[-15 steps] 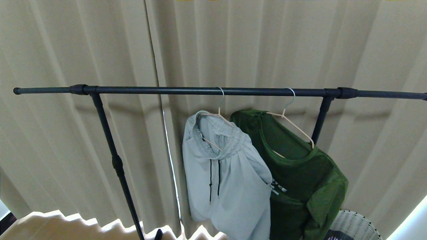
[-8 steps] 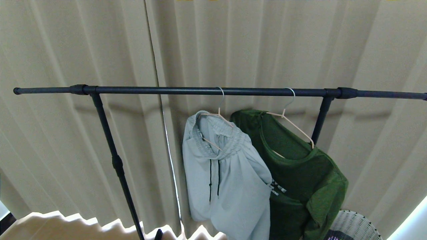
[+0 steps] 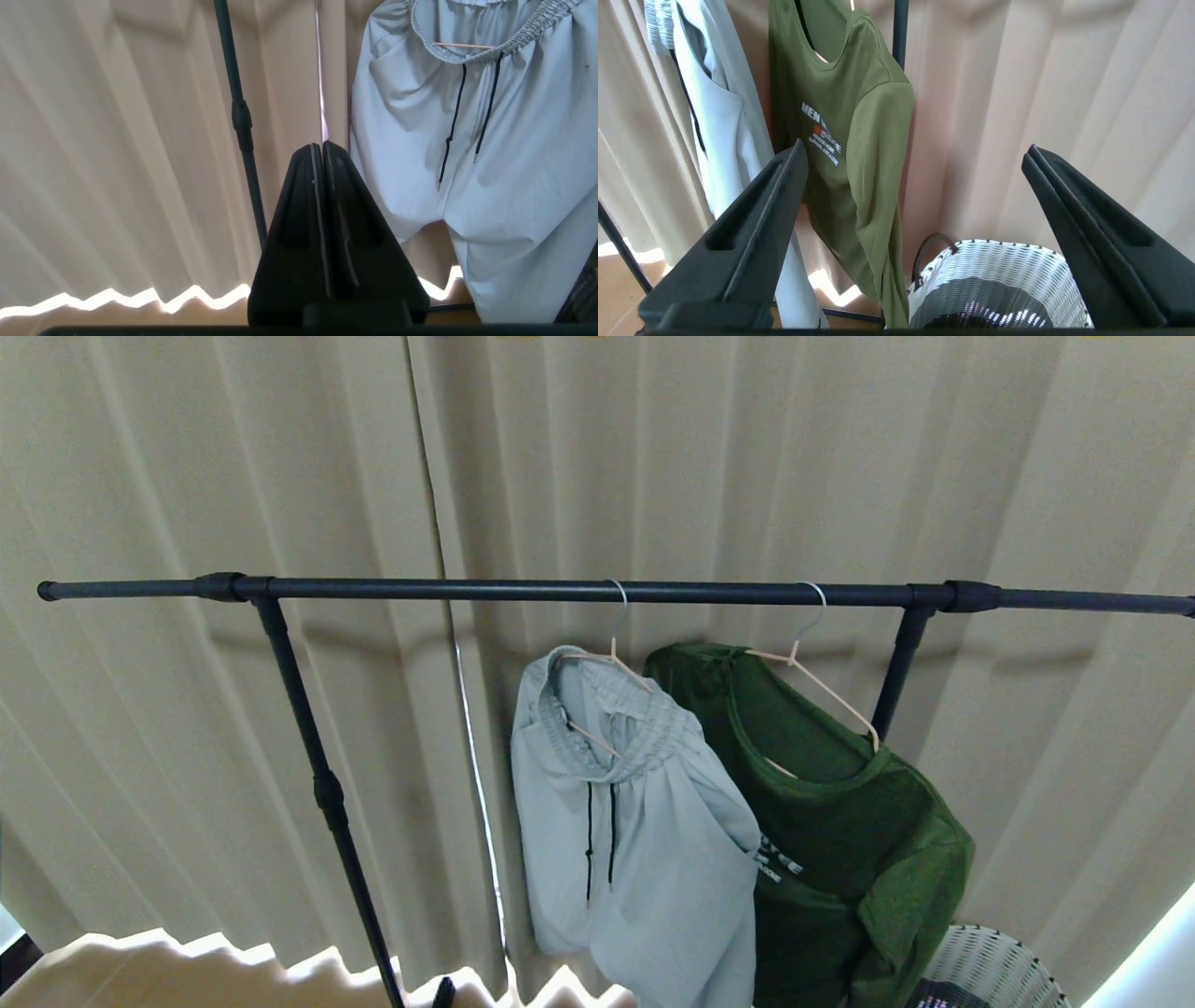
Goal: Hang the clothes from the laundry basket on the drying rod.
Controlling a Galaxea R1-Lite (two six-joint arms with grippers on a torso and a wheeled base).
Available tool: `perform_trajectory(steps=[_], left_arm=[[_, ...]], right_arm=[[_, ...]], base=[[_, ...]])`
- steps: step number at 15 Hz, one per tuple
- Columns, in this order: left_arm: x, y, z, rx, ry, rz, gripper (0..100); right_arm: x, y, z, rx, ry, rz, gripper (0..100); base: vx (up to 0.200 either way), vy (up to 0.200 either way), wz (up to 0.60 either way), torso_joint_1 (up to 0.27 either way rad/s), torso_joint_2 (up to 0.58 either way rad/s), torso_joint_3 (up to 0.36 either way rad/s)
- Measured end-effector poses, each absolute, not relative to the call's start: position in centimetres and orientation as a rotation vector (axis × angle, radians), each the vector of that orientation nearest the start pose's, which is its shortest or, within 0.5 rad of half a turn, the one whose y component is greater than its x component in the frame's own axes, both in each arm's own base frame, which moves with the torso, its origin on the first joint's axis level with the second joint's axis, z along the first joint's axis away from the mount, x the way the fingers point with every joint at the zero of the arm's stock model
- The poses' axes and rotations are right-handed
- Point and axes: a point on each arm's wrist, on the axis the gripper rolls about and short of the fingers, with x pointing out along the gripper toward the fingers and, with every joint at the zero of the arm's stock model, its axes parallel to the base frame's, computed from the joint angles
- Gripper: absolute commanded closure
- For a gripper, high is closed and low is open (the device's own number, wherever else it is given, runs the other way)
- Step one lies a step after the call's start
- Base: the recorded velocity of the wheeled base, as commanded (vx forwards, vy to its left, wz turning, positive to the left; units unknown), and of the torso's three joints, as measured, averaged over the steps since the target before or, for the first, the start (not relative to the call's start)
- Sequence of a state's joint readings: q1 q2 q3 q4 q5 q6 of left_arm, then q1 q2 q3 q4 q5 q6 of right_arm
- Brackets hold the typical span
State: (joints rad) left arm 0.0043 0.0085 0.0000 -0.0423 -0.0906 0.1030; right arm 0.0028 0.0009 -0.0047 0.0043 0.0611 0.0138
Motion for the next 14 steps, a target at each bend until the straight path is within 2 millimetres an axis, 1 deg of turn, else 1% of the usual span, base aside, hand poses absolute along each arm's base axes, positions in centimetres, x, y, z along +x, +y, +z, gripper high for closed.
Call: perform_trajectory(steps=[14], left_arm=[[-2.23, -0.21, 8.01, 0.105, -0.039, -0.084, 100]], right_arm=[[-2.31, 0.13, 7.63, 0.014, 0.001, 0.063, 0]], base=[[0.000, 0.000, 0.00, 0.000, 0.00, 0.000]])
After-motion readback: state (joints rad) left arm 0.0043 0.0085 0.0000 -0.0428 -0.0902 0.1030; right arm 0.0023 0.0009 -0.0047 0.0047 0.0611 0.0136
